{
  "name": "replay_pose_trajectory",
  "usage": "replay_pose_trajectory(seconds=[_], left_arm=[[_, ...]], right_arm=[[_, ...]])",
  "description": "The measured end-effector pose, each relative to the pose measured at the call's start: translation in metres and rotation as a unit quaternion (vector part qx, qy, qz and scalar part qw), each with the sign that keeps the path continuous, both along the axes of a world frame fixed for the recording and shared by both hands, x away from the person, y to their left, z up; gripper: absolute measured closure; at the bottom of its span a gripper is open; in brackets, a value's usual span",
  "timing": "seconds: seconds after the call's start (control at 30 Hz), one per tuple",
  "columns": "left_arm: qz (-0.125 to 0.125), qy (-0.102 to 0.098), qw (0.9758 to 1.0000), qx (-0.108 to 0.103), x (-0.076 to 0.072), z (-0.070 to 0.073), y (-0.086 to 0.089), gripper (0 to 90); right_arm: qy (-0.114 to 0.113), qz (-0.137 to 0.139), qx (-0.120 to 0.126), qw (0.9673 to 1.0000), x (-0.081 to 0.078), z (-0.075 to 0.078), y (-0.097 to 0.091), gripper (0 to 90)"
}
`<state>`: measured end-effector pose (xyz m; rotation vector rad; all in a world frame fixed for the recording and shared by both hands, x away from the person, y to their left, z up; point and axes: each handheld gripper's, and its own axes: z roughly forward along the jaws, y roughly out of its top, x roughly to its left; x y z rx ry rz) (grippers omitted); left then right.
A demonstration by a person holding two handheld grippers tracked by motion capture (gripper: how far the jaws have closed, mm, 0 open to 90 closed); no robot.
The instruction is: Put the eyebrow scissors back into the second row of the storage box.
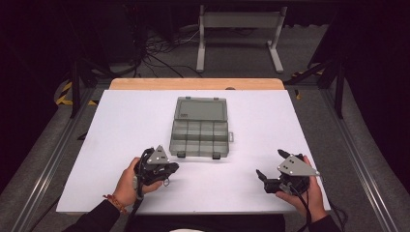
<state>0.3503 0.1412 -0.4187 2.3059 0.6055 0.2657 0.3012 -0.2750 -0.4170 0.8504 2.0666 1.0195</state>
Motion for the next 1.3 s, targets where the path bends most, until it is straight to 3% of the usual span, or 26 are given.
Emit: replay_pose_trajectory(seconds=[0.4, 0.67, 0.93, 1.3], left_arm=[[-0.006, -0.03, 0.9991, -0.03, -0.004, 0.011, 0.007, 84.9], [-0.008, -0.057, 0.9966, -0.06, -0.005, 0.022, 0.01, 84.9], [-0.006, -0.075, 0.9936, -0.084, 0.002, 0.034, 0.015, 84.9], [-0.005, -0.099, 0.9901, -0.1, 0.018, 0.047, 0.021, 84.9]], right_arm=[[-0.002, -0.002, 0.001, 1.0, 0.0, 0.001, -0.001, 6.2], [-0.003, -0.004, 0.002, 1.0, 0.0, 0.001, -0.001, 6.2], [-0.001, -0.004, 0.001, 1.0, 0.0, 0.0, -0.001, 6.2], [0.0, -0.006, 0.003, 1.0, 0.0, 0.0, -0.001, 6.1]])
